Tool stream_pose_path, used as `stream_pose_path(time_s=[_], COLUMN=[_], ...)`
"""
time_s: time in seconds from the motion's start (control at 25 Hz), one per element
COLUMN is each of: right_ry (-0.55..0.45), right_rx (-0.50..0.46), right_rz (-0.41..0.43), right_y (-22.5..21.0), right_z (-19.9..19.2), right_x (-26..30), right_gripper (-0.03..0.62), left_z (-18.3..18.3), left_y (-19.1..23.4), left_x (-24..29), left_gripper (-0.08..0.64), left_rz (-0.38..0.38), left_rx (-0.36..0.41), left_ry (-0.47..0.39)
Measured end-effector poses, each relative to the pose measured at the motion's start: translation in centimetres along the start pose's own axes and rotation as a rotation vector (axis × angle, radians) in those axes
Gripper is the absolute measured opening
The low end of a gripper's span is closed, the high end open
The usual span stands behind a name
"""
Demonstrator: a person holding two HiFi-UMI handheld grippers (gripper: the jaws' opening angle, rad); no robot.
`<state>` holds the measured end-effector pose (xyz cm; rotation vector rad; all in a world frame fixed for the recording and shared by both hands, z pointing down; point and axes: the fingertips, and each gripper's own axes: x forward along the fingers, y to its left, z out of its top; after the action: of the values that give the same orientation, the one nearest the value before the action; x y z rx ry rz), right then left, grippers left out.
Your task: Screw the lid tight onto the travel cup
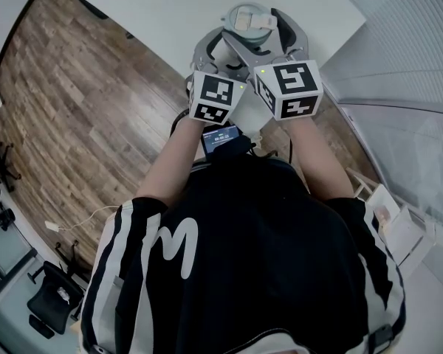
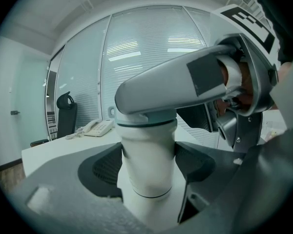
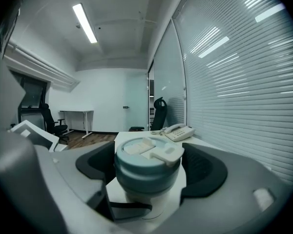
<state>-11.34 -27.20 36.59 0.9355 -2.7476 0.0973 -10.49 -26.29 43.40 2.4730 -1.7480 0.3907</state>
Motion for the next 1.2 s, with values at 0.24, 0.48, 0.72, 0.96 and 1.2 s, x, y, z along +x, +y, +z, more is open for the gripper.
stream_pose_path(time_s=[0.24, 0.48, 0.72, 0.96, 1.2], right_ry=[-0.017, -0.050, -0.091, -0.126, -0.164], right_rx=[0.088, 0.091, 0.114, 0.136, 0.139], right_rz=[0.027, 0.031, 0.018, -0.011, -0.023], right_y=[-0.2, 0.1, 0.5, 0.9, 1.6], right_z=[-0.2, 0.2, 0.8, 1.6, 2.5], right_x=[-0.3, -1.2, -3.0, -5.3, -7.4], right_gripper=[0.417, 0.419, 0.419, 0.417, 0.417], left_z=[0.1, 0.3, 1.2, 2.7, 3.8], left_y=[-0.1, 0.3, 0.4, 1.2, 1.8], left_x=[0.1, -0.9, -3.0, -5.7, -8.0], left_gripper=[0.351, 0.348, 0.348, 0.348, 0.348], left_rz=[-0.019, -0.032, -0.044, -0.050, -0.057], left_rx=[0.014, 0.045, 0.059, 0.052, 0.047], left_ry=[-0.002, -0.005, -0.038, -0.077, -0.110])
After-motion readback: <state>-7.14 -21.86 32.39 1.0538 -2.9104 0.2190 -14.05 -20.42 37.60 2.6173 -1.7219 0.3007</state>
